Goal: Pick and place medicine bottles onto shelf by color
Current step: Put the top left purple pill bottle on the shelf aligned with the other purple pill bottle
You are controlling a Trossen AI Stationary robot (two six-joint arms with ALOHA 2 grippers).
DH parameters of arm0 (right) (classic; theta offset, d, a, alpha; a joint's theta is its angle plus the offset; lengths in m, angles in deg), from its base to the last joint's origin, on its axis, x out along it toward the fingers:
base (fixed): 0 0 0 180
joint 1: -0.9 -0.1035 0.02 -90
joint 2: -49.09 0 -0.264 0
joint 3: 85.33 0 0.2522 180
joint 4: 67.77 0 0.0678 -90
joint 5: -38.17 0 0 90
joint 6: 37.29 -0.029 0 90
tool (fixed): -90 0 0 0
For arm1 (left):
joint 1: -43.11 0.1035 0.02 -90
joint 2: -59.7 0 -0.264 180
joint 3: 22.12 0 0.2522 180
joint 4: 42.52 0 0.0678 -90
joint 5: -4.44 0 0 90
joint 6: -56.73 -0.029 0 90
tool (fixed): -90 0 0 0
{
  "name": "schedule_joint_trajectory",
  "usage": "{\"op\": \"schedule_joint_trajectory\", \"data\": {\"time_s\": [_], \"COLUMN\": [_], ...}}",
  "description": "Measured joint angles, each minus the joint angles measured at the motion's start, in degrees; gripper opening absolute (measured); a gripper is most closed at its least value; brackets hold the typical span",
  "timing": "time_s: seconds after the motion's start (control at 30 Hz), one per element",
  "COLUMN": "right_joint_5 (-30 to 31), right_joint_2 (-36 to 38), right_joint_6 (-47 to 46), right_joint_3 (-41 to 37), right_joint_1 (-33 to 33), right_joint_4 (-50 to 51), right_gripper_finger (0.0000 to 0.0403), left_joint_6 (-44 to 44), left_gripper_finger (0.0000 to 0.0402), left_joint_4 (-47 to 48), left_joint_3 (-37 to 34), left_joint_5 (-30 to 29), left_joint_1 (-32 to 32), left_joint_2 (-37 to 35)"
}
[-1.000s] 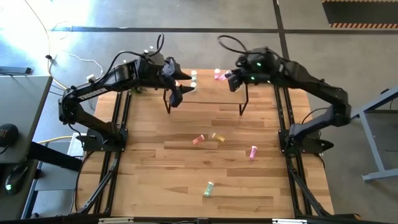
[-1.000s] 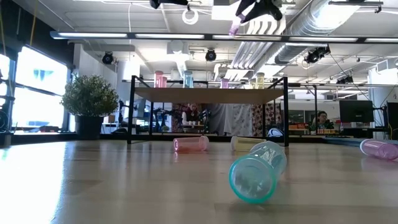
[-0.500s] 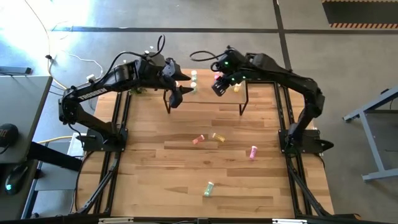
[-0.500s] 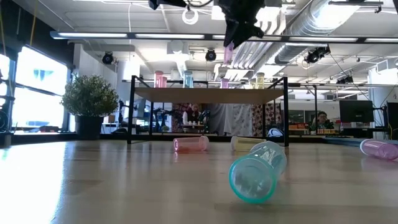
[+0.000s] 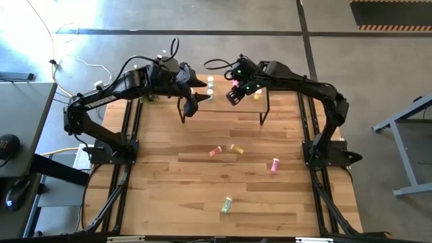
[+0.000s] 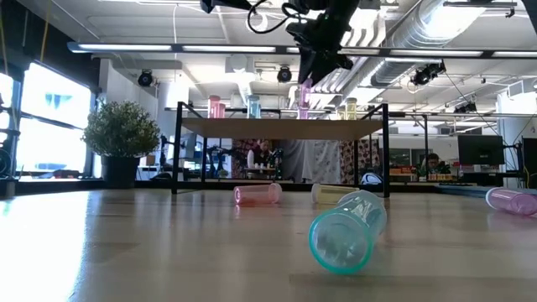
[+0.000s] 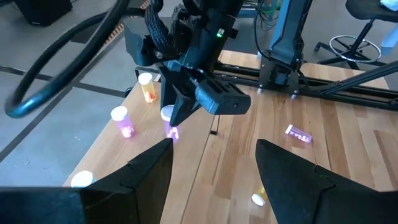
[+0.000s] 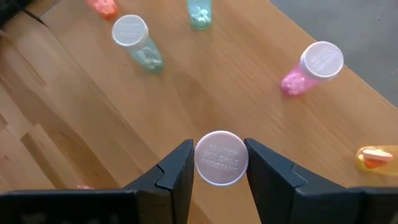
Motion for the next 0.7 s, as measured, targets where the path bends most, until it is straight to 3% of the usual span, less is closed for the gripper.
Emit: {"op": "schedule_joint_trajectory", "data": {"time_s": [0.7], "right_joint_5": [2.29], "right_joint_2": [-1.08], "right_joint_6": [3.53], "right_joint_3": [-3.75], "right_joint_1": [0.47], "right_joint_4": [-4.12], "right_gripper_finger": [0.0128], "left_joint_6": [-0.04], "left_gripper_finger": [0.0220], "left_joint_4": [-0.02], "left_joint_3": [0.00], "left_joint_5": [-0.01], "left_joint_1": [0.00], "left_joint_2": [0.00]}}
